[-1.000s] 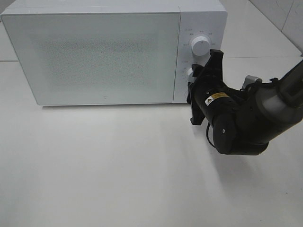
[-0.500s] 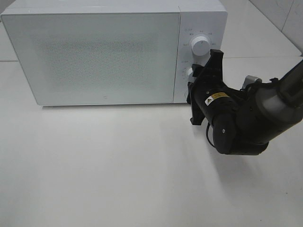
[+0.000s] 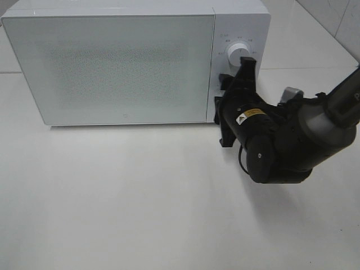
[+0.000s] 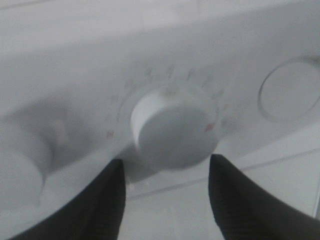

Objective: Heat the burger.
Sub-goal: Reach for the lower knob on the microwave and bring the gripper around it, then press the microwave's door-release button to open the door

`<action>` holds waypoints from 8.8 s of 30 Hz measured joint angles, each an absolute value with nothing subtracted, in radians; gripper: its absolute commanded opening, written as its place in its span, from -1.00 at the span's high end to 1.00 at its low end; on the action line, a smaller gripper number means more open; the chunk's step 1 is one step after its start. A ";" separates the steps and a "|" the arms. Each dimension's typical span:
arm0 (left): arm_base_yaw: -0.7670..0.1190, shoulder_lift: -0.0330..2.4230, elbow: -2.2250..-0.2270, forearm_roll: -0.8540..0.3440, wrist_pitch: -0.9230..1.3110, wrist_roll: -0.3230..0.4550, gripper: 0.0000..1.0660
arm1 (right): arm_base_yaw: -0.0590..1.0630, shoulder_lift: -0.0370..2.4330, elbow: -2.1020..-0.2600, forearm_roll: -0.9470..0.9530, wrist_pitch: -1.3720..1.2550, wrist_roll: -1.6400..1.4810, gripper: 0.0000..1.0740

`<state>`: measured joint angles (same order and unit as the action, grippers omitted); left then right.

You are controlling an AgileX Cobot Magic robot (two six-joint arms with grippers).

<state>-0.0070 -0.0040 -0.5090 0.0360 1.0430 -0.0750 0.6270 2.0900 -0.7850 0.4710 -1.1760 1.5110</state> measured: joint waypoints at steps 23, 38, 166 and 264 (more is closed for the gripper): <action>-0.007 -0.004 -0.509 0.036 1.043 -0.075 -0.87 | 0.643 1.947 -0.708 0.421 -0.917 1.176 -0.21; -0.007 -0.004 -0.509 0.036 1.043 -0.075 -0.87 | 0.643 1.727 -0.665 0.254 -0.358 0.677 -0.21; -0.007 -0.004 -0.509 0.036 1.043 -0.075 -0.87 | 0.133 0.119 -0.534 -0.078 0.849 0.130 -0.42; -0.007 -0.004 -0.509 0.036 1.043 -0.075 -0.87 | 0.869 1.636 -0.245 0.866 -1.119 -0.236 -0.40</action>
<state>-0.0070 -0.0040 -0.5090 0.0360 1.0430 -0.0750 0.8690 1.6360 -0.2450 0.8660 -1.1190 -0.2360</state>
